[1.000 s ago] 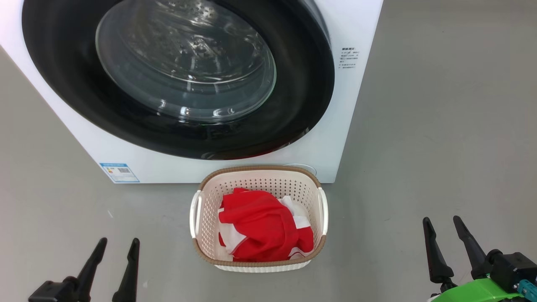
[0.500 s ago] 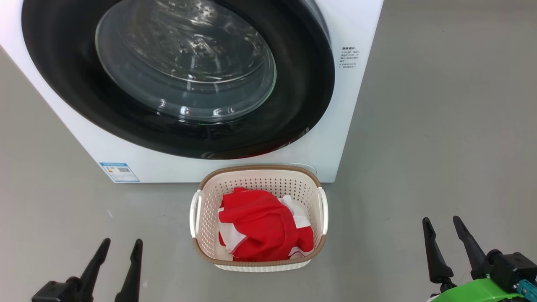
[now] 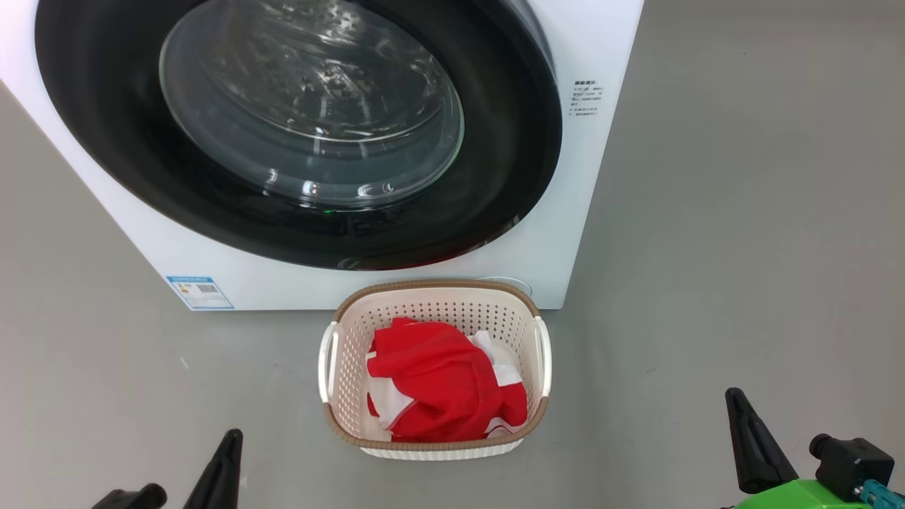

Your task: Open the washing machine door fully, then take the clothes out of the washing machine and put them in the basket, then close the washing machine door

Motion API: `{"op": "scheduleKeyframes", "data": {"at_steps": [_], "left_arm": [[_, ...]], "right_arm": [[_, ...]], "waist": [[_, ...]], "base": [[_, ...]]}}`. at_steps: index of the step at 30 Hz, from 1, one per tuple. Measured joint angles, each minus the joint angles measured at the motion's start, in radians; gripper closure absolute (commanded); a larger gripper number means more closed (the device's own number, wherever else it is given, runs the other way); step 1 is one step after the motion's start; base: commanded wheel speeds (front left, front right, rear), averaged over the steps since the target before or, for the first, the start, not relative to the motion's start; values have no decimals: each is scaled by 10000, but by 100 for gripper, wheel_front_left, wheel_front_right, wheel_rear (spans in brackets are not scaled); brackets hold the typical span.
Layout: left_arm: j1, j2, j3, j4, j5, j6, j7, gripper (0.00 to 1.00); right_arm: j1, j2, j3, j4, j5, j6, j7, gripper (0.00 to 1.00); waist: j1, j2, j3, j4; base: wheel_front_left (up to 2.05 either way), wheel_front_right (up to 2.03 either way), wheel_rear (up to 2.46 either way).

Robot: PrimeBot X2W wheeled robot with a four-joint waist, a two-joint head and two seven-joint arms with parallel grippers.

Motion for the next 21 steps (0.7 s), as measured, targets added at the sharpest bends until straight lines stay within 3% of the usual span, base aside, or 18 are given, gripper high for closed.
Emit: {"op": "scheduleKeyframes", "data": {"at_steps": [21], "left_arm": [[-10, -167, 169, -25, -2121, 0, 568, 100]], "right_arm": [[-23, -40, 2, -12, 2270, -2, 587, 100]], "waist": [[-1, 0, -171, -170]], "base": [[0, 0, 0]]}}
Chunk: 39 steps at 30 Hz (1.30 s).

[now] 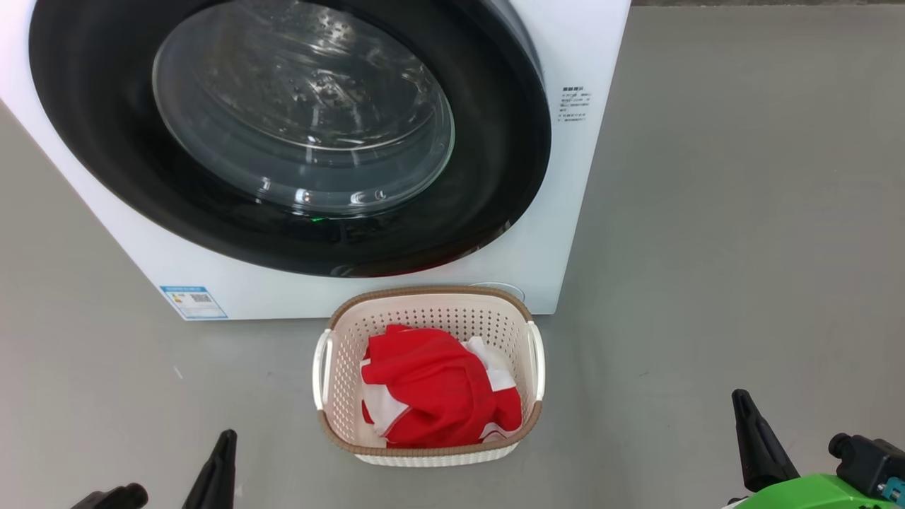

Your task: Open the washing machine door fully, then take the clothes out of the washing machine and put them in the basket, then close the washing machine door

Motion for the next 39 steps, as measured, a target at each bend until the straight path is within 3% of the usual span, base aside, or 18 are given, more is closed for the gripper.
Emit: {"op": "scheduleKeyframes", "data": {"at_steps": [39], "left_arm": [[-208, -387, 472, -194, -3672, 0, 1078, 100]], "right_arm": [[-465, -134, -56, -100, 4029, 0, 1035, 100]], "waist": [[-1, 0, -303, -278]], "base": [[0, 0, 0]]}}
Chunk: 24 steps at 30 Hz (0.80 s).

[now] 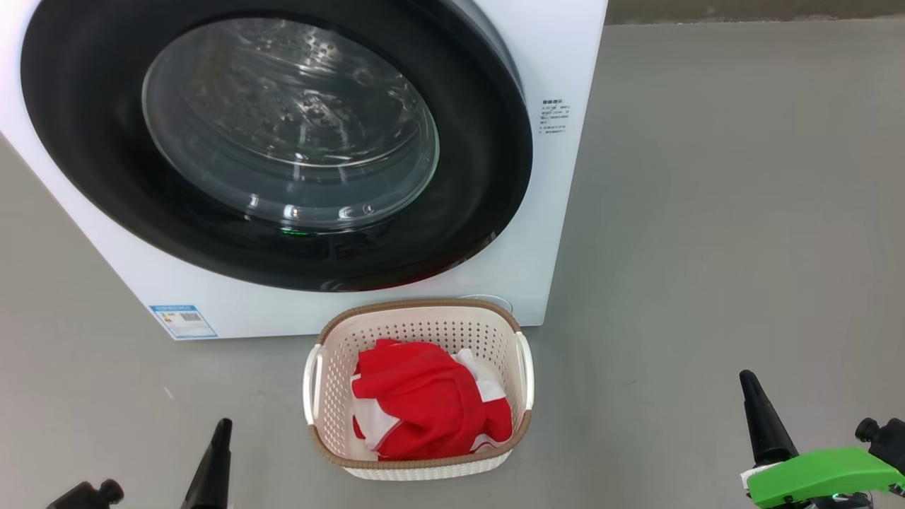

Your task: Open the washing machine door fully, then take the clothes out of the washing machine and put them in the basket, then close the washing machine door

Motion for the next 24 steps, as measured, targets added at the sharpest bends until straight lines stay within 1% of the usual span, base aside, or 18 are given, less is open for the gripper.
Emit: {"op": "scheduleKeyframes", "data": {"at_steps": [24], "left_arm": [[-51, -272, 309, -84, -2278, 0, 686, 100]], "right_arm": [[-246, -36, -84, -52, 2437, -2, 663, 100]], "waist": [[0, 0, -191, -176]], "base": [[0, 0, 0]]}}
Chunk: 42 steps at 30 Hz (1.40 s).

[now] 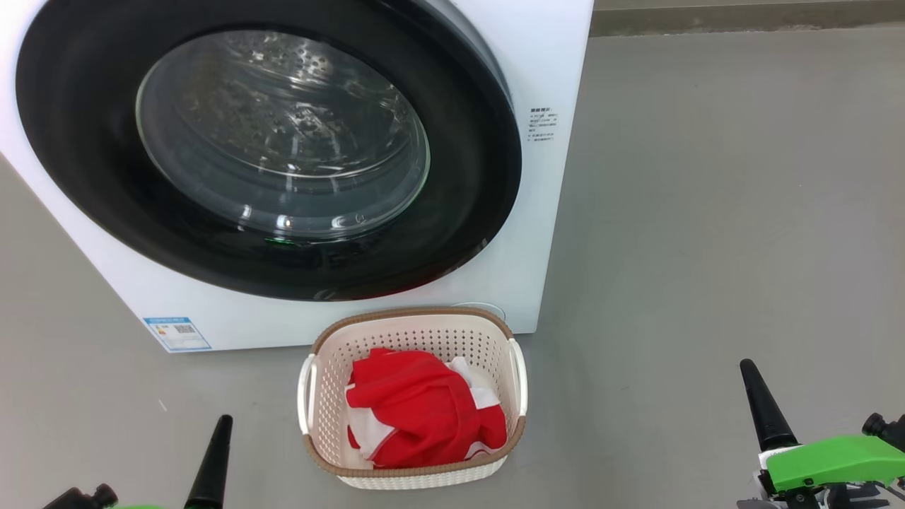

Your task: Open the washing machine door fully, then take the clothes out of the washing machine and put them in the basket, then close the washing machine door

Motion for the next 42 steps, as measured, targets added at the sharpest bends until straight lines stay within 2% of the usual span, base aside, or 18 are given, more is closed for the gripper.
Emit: {"op": "scheduleKeyframes", "data": {"at_steps": [34, 42], "left_arm": [[-351, -430, 485, -176, -3310, 0, 1001, 100], [-353, -460, 531, -192, -3476, 0, 1049, 100]], "right_arm": [[-399, -73, -203, -94, 3465, -13, 1039, 100], [-523, -77, -230, -115, 3831, -13, 1101, 100]], "waist": [[0, 0, -279, -257], [0, -1, -295, -272]], "base": [[0, 0, 0], [0, 0, 0]]}}
